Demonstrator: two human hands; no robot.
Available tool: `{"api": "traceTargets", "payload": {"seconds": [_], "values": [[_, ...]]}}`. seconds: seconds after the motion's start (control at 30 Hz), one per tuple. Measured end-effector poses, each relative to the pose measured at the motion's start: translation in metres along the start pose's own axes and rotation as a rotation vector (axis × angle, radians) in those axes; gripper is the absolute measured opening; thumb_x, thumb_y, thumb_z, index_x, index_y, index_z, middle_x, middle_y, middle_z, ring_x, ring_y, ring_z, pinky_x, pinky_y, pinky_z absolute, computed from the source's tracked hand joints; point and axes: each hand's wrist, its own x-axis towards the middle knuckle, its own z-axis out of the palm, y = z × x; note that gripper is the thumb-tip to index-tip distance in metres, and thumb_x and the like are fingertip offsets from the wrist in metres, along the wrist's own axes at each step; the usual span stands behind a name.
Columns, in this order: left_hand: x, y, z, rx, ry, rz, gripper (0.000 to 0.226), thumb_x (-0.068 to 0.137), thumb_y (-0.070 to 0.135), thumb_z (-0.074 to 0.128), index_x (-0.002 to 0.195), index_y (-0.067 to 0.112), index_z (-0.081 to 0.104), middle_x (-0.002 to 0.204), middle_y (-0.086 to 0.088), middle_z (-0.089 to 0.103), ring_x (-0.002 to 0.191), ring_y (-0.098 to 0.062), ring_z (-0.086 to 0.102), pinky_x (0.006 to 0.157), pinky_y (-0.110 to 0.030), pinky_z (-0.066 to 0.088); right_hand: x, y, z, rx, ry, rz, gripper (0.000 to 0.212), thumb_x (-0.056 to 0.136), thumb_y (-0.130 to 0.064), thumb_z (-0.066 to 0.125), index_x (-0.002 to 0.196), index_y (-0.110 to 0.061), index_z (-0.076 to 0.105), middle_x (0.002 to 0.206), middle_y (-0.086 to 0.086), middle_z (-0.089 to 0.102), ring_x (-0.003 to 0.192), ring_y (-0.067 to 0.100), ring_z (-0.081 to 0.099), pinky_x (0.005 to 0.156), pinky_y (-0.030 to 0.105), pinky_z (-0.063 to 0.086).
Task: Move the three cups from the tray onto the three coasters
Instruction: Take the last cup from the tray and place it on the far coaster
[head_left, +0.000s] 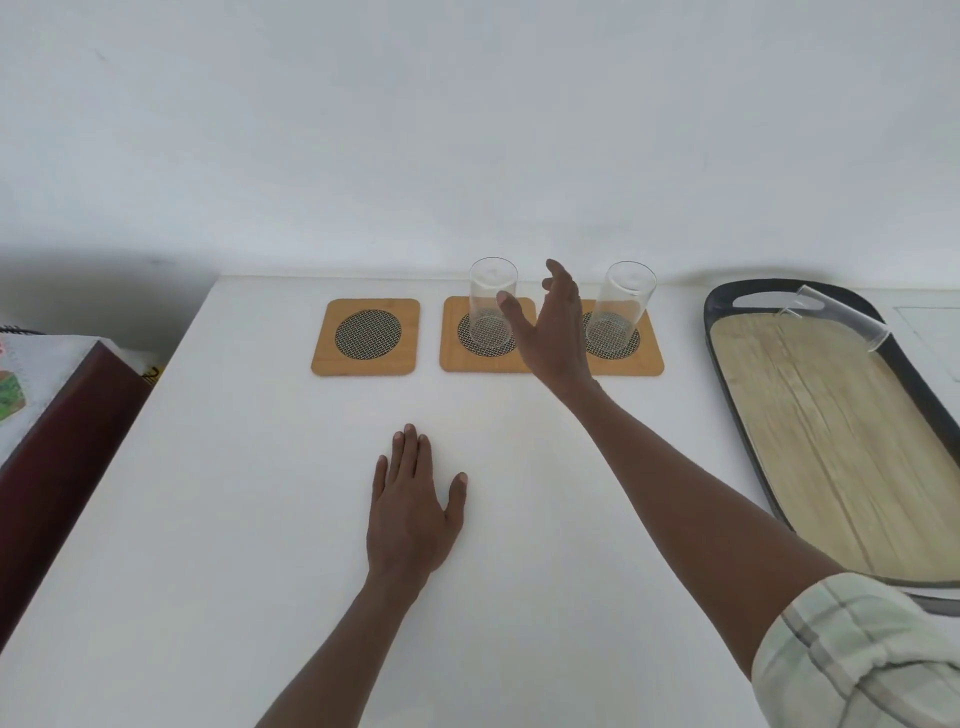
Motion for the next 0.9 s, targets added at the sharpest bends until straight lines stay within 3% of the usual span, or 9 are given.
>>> {"api": "traceTargets", "payload": {"seconds": [0.1, 0.37, 0.53, 0.77, 0.9], "values": [[0.000, 0.000, -0.001, 0.010, -0.002, 0.006, 0.076, 0.096, 0.057, 0.030, 0.153, 0.007, 0.024, 0.164, -0.005, 0.015, 0.152, -0.016, 0.007, 0.123, -0.039, 0.013, -0.027, 0.006, -0.013, -0.060, 0.007, -0.102, 0.073, 0.095, -0.049, 0.057, 0.146, -0.002, 0.034, 0.135, 0.016, 0.051, 0.126, 0.031, 0.048, 0.103, 0.042, 0.044], [-0.002, 0.001, -0.001, 0.009, -0.002, 0.028, 0.077, 0.097, 0.058, 0.024, 0.150, 0.003, 0.032, 0.162, -0.010, 0.023, 0.151, -0.020, 0.015, 0.122, -0.043, 0.015, -0.093, 0.026, -0.067, -0.097, 0.033, -0.146, 0.044, 0.098, -0.033, 0.056, 0.133, -0.007, 0.049, 0.126, 0.011, 0.057, 0.117, 0.028, 0.052, 0.097, 0.038, 0.047], [-0.002, 0.012, -0.007, 0.031, -0.076, 0.028, 0.092, 0.090, 0.068, 0.011, 0.152, 0.001, 0.023, 0.164, -0.013, 0.015, 0.152, -0.024, 0.009, 0.123, -0.044, 0.010, -0.114, 0.044, -0.117, -0.153, 0.067, -0.163, 0.034, 0.097, -0.025, 0.059, 0.125, -0.006, 0.055, 0.121, 0.010, 0.062, 0.111, 0.028, 0.057, 0.093, 0.039, 0.049], [-0.001, 0.092, 0.008, -0.067, -0.105, 0.136, 0.092, 0.091, 0.069, 0.010, 0.154, 0.003, 0.017, 0.165, -0.010, 0.008, 0.153, -0.020, 0.001, 0.123, -0.039, 0.003, -0.117, 0.075, -0.184, -0.193, 0.162, -0.134, 0.026, 0.096, -0.020, 0.060, 0.118, -0.007, 0.060, 0.116, 0.009, 0.065, 0.105, 0.029, 0.061, 0.089, 0.041, 0.051], [-0.001, 0.144, 0.027, -0.091, -0.120, 0.216, 0.090, 0.092, 0.069, 0.009, 0.155, 0.004, 0.016, 0.165, -0.009, 0.006, 0.152, -0.018, -0.001, 0.123, -0.037, 0.000, -0.110, 0.097, -0.218, -0.214, 0.200, -0.077, 0.025, 0.096, -0.021, 0.060, 0.116, -0.006, 0.060, 0.113, 0.008, 0.064, 0.105, 0.028, 0.059, 0.086, 0.032, 0.044]]}}
